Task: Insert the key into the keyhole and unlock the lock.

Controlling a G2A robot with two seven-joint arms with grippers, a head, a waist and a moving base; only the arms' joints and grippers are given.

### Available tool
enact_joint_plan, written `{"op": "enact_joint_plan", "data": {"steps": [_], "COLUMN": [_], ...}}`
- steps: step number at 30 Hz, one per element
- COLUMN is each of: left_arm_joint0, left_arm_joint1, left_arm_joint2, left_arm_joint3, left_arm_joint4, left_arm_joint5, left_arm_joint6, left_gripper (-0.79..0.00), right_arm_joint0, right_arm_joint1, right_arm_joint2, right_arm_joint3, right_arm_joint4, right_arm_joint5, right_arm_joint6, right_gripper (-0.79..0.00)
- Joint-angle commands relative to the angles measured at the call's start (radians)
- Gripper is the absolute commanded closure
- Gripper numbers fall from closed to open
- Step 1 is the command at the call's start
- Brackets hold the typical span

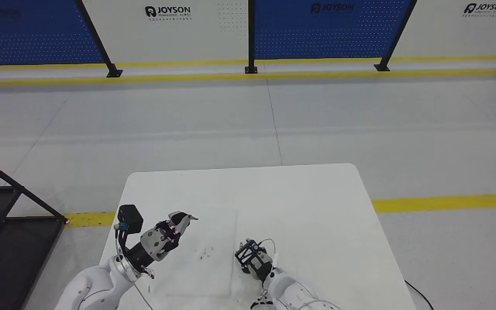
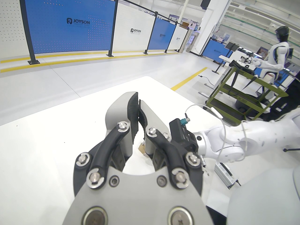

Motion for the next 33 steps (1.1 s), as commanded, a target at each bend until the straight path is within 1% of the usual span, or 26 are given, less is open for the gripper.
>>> {"op": "enact_joint_plan", "data": {"steps": [1, 4, 9, 11, 15, 21, 24, 25, 29, 33], "left_arm_joint0": [0.000, 0.000, 0.000, 0.000, 0.000, 0.000, 0.000, 0.000, -0.009, -0.020], "left_arm_joint1": [0.000, 0.000, 0.000, 0.000, 0.000, 0.000, 0.000, 0.000, -0.001, -0.005], "left_arm_joint2": [0.000, 0.000, 0.000, 0.000, 0.000, 0.000, 0.000, 0.000, 0.025, 0.071], "left_arm_joint3": [0.000, 0.000, 0.000, 0.000, 0.000, 0.000, 0.000, 0.000, -0.014, -0.015], "left_arm_joint4": [0.000, 0.000, 0.000, 0.000, 0.000, 0.000, 0.000, 0.000, -0.018, -0.058], "left_arm_joint5": [0.000, 0.000, 0.000, 0.000, 0.000, 0.000, 0.000, 0.000, 0.008, -0.003], "left_arm_joint6": [0.000, 0.000, 0.000, 0.000, 0.000, 0.000, 0.000, 0.000, -0.002, 0.040], "left_gripper": [0.000, 0.000, 0.000, 0.000, 0.000, 0.000, 0.000, 0.000, 0.000, 0.000], "right_arm_joint0": [0.005, 0.012, 0.020, 0.021, 0.022, 0.016, -0.006, -0.017, -0.057, -0.080], "right_arm_joint1": [-0.002, -0.005, -0.008, -0.009, -0.012, -0.007, 0.006, 0.010, 0.031, 0.044], "right_arm_joint2": [0.002, 0.001, -0.001, -0.001, -0.001, 0.021, 0.065, 0.087, 0.172, 0.232], "right_arm_joint3": [0.008, 0.018, 0.027, 0.029, 0.031, -0.005, -0.065, -0.094, -0.166, -0.203], "right_arm_joint4": [0.015, 0.023, 0.030, 0.031, 0.032, 0.039, 0.055, 0.081, 0.191, 0.317], "right_arm_joint5": [-0.007, -0.015, -0.028, -0.030, -0.029, -0.043, -0.062, -0.073, -0.209, -0.370], "right_arm_joint6": [-0.004, -0.003, 0.004, 0.004, 0.001, -0.030, -0.084, -0.113, -0.222, -0.338], "right_gripper": [-0.286, -0.274, -0.197, -0.114, 0.000, 0.000, 0.000, 0.000, 0.000, 0.000]}}
